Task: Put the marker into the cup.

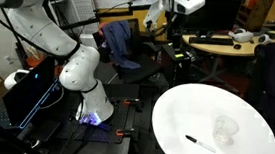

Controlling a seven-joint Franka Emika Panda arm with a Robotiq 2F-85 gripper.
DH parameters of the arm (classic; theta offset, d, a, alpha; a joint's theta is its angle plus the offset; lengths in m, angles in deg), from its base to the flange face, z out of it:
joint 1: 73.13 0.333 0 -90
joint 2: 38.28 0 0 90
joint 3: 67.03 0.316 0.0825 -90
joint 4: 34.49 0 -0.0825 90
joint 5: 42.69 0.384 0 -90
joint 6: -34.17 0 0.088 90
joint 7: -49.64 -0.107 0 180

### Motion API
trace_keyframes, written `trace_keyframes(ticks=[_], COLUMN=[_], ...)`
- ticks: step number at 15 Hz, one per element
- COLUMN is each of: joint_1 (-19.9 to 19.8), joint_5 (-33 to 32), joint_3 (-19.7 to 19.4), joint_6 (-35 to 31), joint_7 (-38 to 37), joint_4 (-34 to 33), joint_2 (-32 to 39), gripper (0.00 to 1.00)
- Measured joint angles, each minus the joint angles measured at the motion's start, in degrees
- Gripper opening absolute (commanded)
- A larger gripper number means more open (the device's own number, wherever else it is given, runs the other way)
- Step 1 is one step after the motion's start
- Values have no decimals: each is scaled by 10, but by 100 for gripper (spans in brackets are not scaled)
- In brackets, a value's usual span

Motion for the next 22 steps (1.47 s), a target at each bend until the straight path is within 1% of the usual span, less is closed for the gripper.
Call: trace_keyframes(ticks=[2, 6, 10, 14, 18, 22], joint_1=[-6, -32, -58, -82, -100, -107], joint_5=[-1, -1, -7, -28, -40, -63], joint_3=[0, -4, -6, -7, -9, -14], joint_6=[-9, -36, -76, -114, -167, -242], joint_7=[-1, -14, -42, -72, -91, -91], joint_4=[2, 8, 22, 37, 47, 57], joint_2=[1, 12, 33, 62, 101, 143], gripper=[100, 100, 100, 100, 100, 100])
